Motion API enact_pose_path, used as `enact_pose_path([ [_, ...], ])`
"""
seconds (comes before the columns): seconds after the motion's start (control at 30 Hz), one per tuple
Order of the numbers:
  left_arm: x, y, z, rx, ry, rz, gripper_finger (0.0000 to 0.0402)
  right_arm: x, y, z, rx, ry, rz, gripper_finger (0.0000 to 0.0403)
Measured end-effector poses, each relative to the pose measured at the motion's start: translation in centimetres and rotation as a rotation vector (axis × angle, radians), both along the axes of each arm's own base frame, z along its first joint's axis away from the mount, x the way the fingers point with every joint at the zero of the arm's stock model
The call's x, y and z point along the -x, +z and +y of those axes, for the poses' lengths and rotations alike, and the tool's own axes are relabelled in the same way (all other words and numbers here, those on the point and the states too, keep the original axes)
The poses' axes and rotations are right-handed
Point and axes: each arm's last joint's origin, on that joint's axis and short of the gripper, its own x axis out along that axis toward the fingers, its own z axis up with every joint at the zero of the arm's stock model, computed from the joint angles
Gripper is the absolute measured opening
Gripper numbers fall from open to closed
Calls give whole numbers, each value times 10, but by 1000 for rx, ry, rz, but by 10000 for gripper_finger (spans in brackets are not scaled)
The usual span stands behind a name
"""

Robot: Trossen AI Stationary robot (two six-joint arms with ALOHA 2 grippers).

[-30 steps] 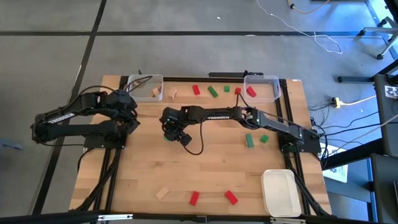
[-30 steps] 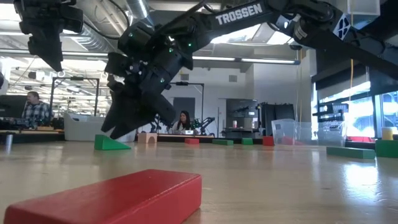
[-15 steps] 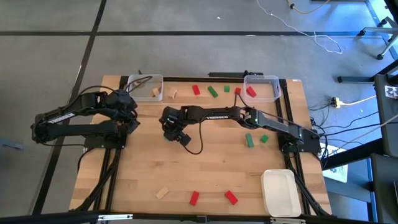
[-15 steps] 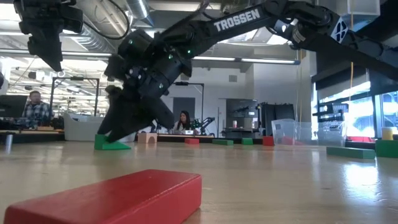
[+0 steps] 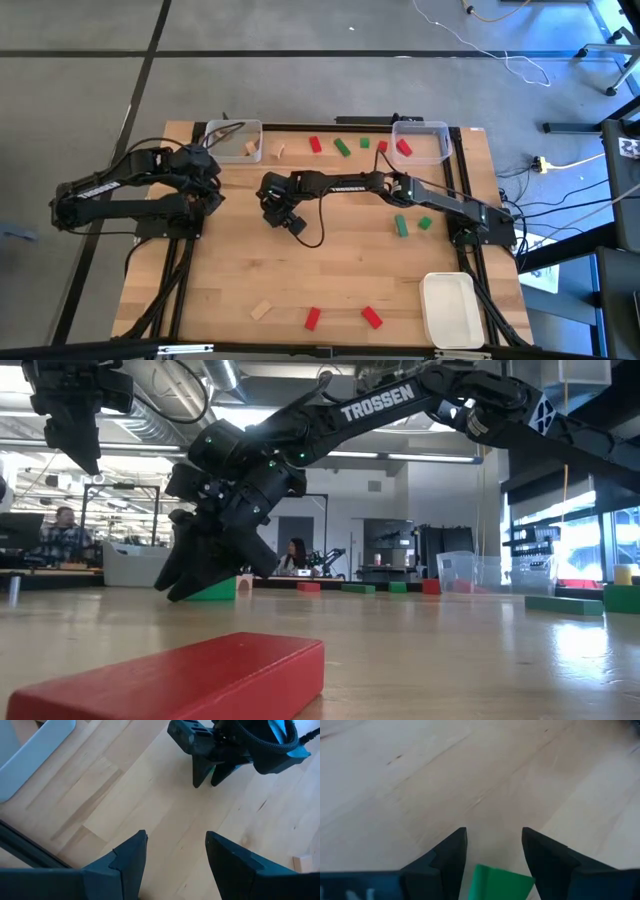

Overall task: Sort & place blocks by color
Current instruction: Put the green block into the white bin

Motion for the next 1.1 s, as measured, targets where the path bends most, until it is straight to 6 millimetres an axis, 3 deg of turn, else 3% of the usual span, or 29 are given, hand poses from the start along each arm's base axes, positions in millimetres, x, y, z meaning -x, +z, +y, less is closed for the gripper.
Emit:
enact_pose_path([
  [0.3, 0, 0, 0, 1, 1, 1, 195, 0, 9, 1, -32, -102, 24, 194],
  [0.47, 0, 0, 0, 0, 1, 2, 195, 3, 25, -2, -25, -262, 50, 194],
  [0.67, 0, 0, 0, -3, 1, 4, 195, 12, 37, 1, -52, -325, 127, 194],
  [1.1, 1, 0, 1, -38, 24, 17, 195, 22, 34, -1, -47, -424, 259, 194],
])
